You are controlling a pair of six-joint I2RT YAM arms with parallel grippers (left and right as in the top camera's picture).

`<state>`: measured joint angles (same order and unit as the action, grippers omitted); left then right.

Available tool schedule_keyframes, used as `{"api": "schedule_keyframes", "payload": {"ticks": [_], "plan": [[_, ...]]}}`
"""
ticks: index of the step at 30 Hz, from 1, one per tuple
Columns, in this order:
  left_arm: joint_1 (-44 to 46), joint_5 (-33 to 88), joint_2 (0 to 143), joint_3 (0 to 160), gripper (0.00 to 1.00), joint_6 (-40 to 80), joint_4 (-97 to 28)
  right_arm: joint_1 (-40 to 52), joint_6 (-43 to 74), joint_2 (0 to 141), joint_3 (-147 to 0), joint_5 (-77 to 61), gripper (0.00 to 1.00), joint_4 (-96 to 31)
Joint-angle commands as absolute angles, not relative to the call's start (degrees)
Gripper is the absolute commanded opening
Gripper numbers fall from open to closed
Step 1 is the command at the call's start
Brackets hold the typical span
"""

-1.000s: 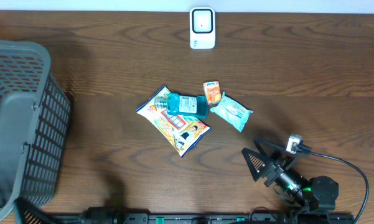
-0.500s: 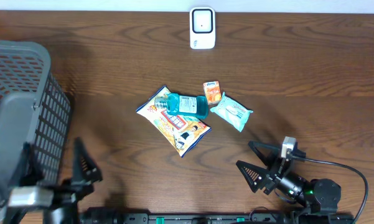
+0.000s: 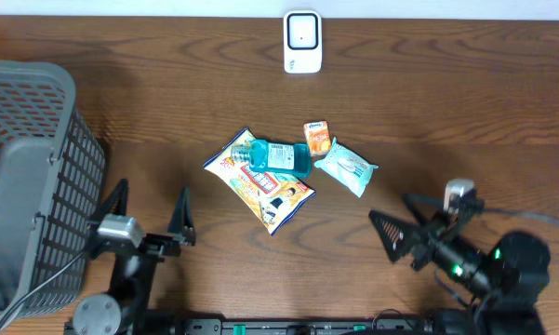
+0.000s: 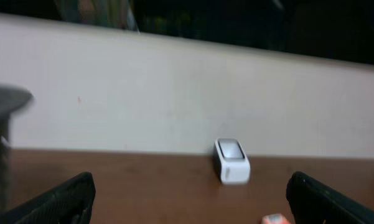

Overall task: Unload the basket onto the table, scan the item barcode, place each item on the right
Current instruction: 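Move the right gripper over the items toward the mouthwash bottle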

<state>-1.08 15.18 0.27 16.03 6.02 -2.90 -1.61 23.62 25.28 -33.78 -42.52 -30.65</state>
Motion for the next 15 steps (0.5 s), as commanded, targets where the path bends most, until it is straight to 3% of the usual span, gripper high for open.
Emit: {"api": "schedule_keyframes", "payload": {"ticks": [1,7,15], "plan": [[-1.3,17.6,0.2,12.3,0.97,6.8,-2.2,-1.0,17.5,34.2,-41.0,-33.7,0.99,-34.1],[-1.3,17.1,0.2,6.9,0.97,7.9,-1.1,4.6,17.0,47.5,-50.7,-26.1,0.99,-40.1],[-1.3,5.1,0.2,1.8,0.97,17.9,-1.2,26.6,19.5,58.1,-59.2,1.8,0.99,-45.1]]}}
